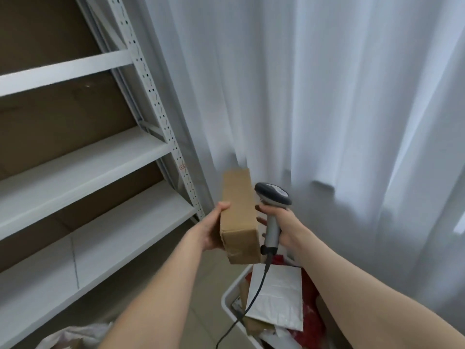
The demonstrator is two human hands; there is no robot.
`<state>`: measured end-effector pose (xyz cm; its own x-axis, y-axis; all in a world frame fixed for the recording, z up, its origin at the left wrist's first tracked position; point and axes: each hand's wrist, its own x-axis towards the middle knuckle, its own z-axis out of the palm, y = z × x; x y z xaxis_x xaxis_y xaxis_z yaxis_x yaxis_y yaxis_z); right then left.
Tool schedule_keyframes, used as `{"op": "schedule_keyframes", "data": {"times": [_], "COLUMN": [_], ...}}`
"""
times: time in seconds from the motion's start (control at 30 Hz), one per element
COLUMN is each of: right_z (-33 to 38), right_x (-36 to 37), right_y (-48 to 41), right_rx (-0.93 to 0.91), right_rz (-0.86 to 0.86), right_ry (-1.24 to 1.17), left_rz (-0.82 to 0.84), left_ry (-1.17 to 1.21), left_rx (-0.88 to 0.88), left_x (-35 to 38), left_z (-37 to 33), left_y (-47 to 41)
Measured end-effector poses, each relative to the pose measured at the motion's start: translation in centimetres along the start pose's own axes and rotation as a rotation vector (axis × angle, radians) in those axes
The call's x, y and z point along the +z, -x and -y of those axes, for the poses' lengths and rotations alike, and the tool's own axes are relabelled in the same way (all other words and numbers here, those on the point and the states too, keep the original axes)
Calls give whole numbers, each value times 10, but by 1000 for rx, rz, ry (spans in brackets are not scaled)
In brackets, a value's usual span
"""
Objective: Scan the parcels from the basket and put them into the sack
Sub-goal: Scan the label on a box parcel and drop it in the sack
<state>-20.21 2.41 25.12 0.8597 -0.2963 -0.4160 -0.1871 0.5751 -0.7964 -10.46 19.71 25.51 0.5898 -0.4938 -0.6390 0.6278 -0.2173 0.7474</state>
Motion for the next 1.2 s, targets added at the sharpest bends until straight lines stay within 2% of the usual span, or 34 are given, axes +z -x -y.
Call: {"op": "schedule_keyframes", "data": {"times": [0.13, 0.2, 0.33, 0.47, 0.63, 0.73, 0.8, 0.87, 1.0, 1.1, 1.2], "right_z": [6, 4, -3, -5, -5, -4, -1, 2, 3, 1, 1], "right_x": [15, 20, 27, 32, 28, 26, 26, 24, 9, 1, 3], "right_y": [6, 10, 15, 17, 17, 20, 22, 23, 27, 31, 33], "right_rx": [0, 4, 26, 5, 14, 21, 41, 61, 76, 104, 58], "right_rz": [36, 26, 8, -33, -85, -63, -30, -31, -174, -152, -127], "right_ry": [114, 117, 91, 101, 133, 166, 123, 98, 120, 86, 60], "left_rz": [-3, -11, -221, -350, -278, -225, -289, -377, -426, -311, -173], "left_ry": [87, -7, -353, -437, -682, -785, -750, -587, -192, -31, -140], "left_rx": [186, 169, 252, 262, 290, 193, 199, 226, 280, 202, 64], "left_x": [-7, 2, 14, 16, 28, 31, 35, 40, 37, 28, 19], "left_z": [-2, -6, -13, -16, -20, -17, -10, -7, -17, -22, -19], "left_y": [15, 24, 32, 31, 30, 27, 25, 24, 23, 34, 39]}}
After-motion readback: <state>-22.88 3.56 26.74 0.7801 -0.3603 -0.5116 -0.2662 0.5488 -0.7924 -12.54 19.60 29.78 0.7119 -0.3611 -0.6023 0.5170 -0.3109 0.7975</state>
